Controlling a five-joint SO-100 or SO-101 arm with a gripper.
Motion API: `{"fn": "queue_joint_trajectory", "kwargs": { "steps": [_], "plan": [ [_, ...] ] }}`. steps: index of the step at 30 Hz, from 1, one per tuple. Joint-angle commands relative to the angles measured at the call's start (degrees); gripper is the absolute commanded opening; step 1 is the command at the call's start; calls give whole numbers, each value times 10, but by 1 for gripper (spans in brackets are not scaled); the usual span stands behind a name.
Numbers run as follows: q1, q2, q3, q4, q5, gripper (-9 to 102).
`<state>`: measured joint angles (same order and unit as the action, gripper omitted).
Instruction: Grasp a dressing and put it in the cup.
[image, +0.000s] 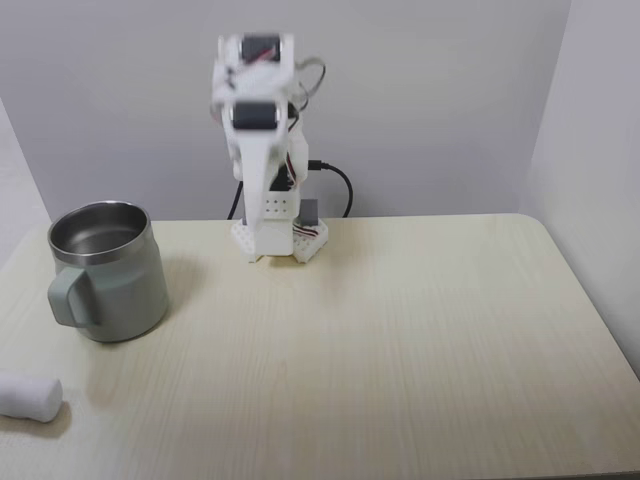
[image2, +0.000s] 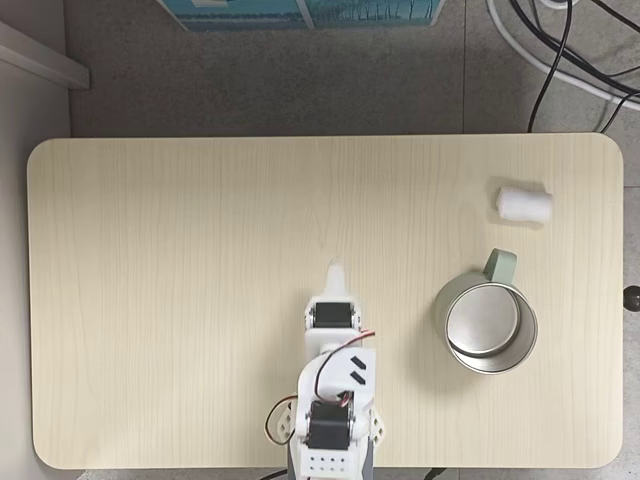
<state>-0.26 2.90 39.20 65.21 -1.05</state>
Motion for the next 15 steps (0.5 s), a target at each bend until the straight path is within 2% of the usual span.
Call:
{"fn": "queue_joint_trajectory", "kwargs": {
  "steps": [1,7,15],
  "plan": [
    [4,118,173,22,11,0],
    [80,317,410,88,4,0],
    [255,603,701,200,-35,2]
  ]
}}
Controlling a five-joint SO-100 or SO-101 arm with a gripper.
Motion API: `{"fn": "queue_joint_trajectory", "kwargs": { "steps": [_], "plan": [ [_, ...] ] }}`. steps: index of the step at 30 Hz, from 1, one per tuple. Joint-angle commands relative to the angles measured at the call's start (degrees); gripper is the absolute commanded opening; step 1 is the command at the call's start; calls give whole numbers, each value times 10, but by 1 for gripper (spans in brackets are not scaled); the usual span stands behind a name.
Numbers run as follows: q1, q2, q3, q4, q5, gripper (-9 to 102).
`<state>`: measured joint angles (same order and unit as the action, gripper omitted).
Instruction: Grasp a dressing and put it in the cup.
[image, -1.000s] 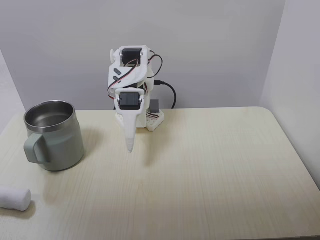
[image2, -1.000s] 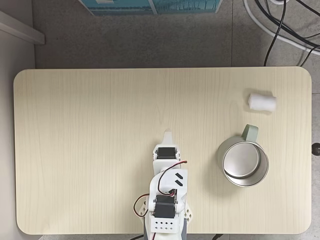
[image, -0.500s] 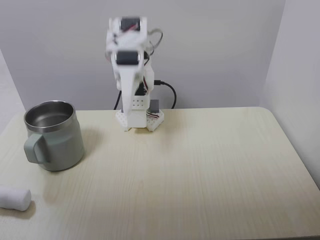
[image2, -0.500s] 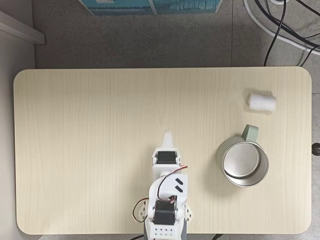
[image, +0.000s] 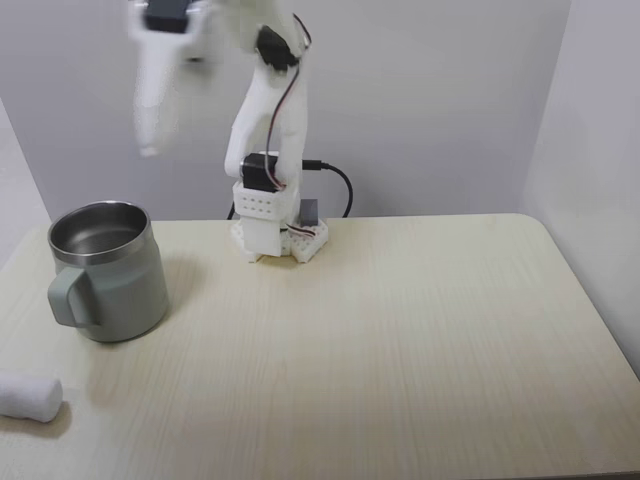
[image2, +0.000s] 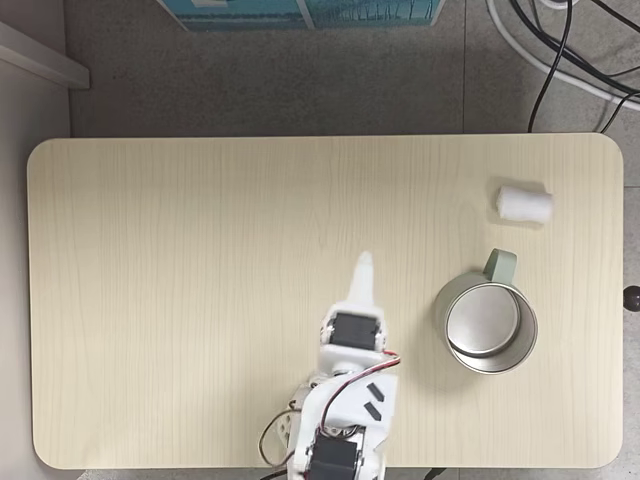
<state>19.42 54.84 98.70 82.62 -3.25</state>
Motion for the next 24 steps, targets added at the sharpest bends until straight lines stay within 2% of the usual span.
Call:
{"fn": "queue_joint_trajectory", "kwargs": {
  "steps": [1,4,9,14,18,24],
  "plan": [
    [80,112,134,30,-18,3],
    [140,194,213,33,-31,4],
    [206,348,346,63,-58,13],
    [221,515,483,137,-137,23],
    [221,657,606,218,-205,26],
    [231,765,620,221,-261,27]
  ]
}}
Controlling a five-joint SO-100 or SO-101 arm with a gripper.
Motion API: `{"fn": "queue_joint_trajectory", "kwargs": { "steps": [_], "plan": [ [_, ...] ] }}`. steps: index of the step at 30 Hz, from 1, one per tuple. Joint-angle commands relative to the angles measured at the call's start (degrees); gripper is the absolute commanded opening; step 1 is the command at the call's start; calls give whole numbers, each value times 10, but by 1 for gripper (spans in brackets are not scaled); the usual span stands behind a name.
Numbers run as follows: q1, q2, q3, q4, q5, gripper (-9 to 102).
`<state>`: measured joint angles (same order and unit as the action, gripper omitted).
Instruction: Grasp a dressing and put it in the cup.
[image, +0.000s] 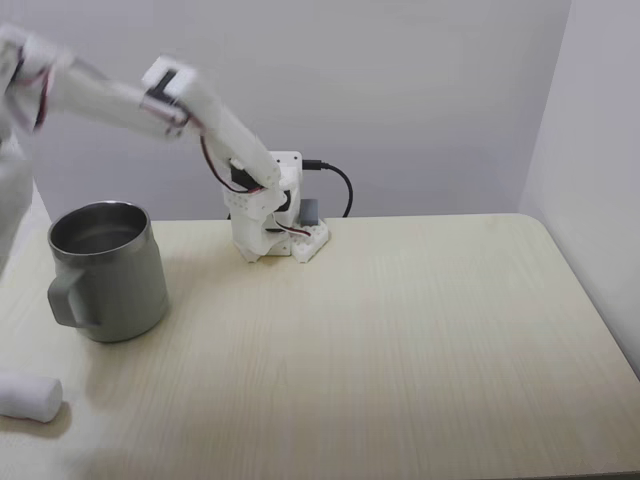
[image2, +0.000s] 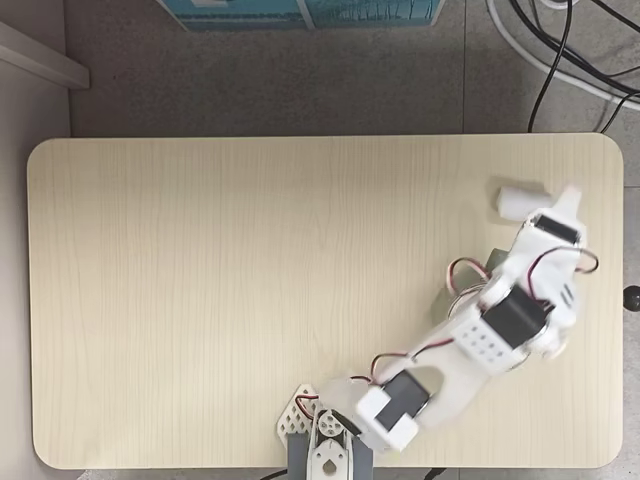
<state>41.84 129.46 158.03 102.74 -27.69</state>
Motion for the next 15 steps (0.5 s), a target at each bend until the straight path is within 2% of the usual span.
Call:
{"fn": "queue_joint_trajectory", "kwargs": {
  "steps": [1,15],
  "plan": [
    [9,34,28,19,-23,28],
    [2,272,187,22,-45,28]
  ]
}}
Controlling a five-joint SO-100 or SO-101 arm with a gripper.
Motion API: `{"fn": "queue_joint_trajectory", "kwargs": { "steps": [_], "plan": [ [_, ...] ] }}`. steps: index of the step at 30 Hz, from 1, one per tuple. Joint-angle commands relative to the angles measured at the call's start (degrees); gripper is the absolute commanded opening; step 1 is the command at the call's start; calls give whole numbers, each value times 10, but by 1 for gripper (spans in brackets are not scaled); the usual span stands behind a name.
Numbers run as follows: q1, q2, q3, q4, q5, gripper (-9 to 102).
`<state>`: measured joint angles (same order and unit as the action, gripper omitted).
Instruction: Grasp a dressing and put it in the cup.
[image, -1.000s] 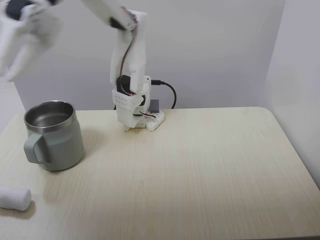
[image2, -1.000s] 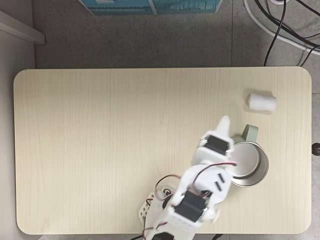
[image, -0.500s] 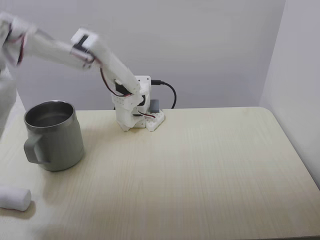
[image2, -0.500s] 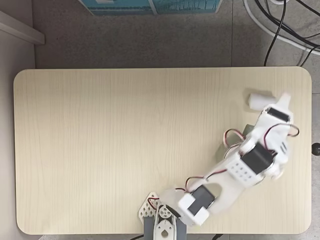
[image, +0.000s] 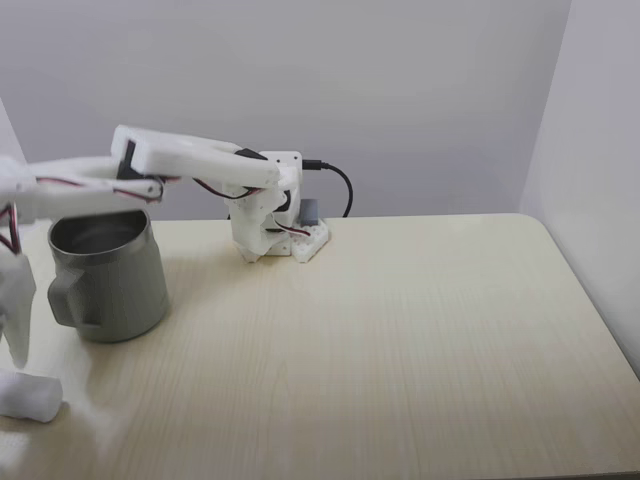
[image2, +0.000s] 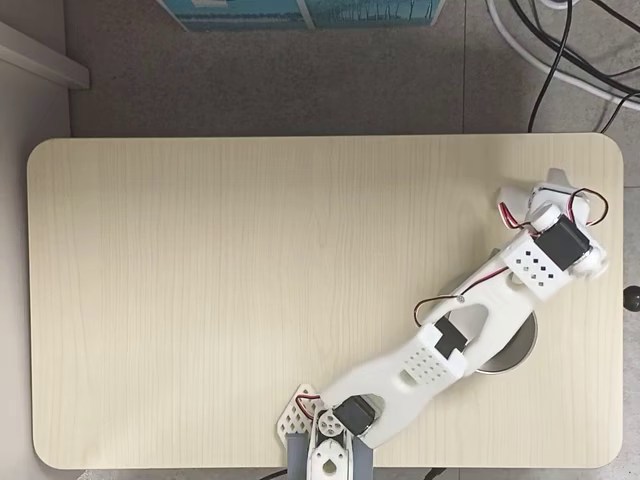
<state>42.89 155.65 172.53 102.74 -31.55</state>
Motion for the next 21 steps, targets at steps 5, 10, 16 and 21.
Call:
{"fn": "queue_joint_trajectory", "kwargs": {
  "steps": [5,10,16,21],
  "plan": [
    [-15,33,67,22,-7,28],
    [-18,45,75,22,-9,26],
    [-20,47,76,23,7,11],
    [-24,47,71,24,4,3]
  ]
}}
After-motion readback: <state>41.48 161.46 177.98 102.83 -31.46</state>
